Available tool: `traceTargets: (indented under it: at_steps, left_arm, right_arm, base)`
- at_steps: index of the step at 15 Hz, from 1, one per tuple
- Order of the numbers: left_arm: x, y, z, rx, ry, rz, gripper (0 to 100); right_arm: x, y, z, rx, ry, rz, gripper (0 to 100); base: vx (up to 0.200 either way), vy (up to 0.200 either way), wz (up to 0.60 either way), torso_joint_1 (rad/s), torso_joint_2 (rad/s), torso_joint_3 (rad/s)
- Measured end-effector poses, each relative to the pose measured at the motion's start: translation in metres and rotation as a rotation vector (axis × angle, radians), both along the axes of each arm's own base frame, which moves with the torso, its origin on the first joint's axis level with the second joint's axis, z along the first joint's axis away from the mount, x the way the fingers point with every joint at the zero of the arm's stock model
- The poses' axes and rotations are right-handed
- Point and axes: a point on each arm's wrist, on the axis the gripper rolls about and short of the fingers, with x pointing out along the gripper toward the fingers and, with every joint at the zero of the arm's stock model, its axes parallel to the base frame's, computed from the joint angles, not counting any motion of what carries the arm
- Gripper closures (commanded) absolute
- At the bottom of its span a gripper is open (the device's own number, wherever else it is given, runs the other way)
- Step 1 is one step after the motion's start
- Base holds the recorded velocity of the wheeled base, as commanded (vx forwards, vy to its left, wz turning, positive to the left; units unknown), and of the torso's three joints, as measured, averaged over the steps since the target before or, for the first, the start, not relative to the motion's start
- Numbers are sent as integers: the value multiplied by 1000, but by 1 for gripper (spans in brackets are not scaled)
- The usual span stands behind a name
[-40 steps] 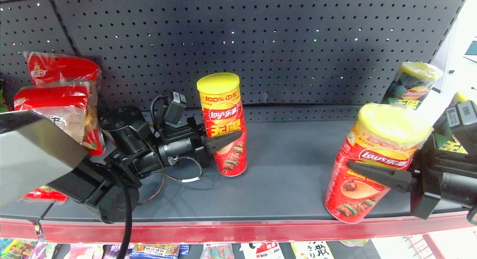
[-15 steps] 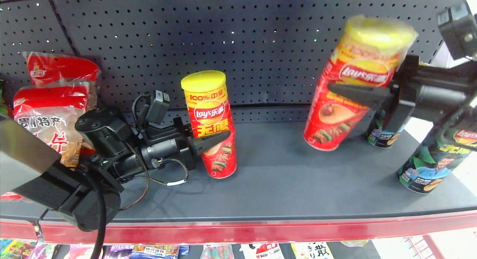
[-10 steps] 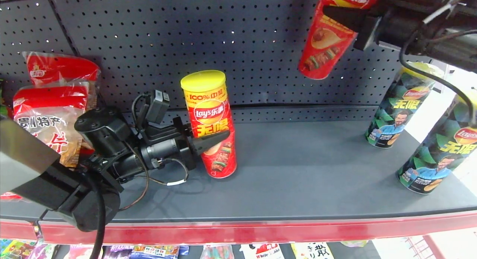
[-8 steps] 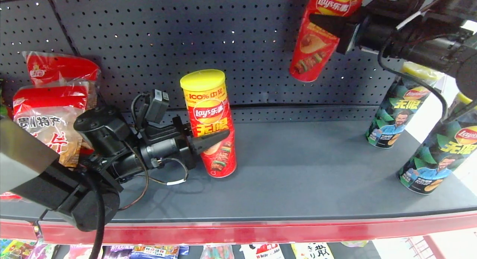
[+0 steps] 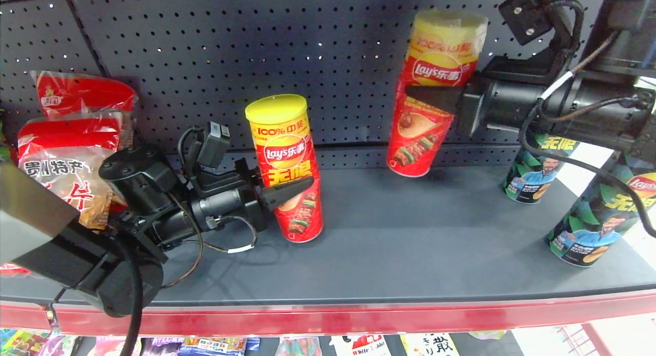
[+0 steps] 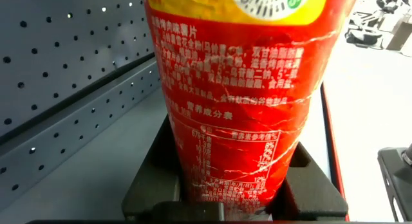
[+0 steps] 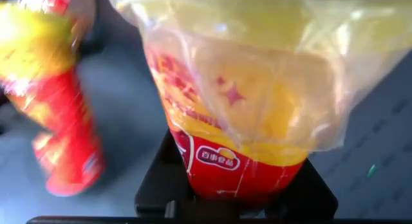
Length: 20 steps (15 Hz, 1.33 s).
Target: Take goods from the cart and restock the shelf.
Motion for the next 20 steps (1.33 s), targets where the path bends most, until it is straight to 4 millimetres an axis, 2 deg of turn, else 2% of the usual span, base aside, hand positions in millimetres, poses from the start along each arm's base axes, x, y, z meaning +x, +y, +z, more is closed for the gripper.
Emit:
traceTargets:
  at_steps: [4,9,12,15,17,20]
  left_arm:
    - [0,0,1,-1,-3,-1,100]
    - [0,-1,1,-1,-3,-2,100]
    - [1,0,0,-1,-2,0,100]
    - [3,1,2,-3,-9,5,100]
    - [4,1,2,-4,-12,5,100]
    - [5,2,3,-5,-15,7,100]
  right_arm:
    - [-18,-2,1,-44,37,52,100]
    - [-25,-4,12,-72,99,82,100]
    - [-29,-8,33,-73,104,83,100]
    - [-36,-10,44,-68,86,87,100]
    - [-47,-9,44,-72,80,107,100]
    - [-76,-15,28,-96,116,112,100]
  base:
    - [0,0,0,0,0,0]
    - [0,0,0,0,0,0]
    - [0,0,0,0,0,0]
    - [0,0,0,0,0,0]
    - [0,0,0,0,0,0]
    - [0,0,0,0,0,0]
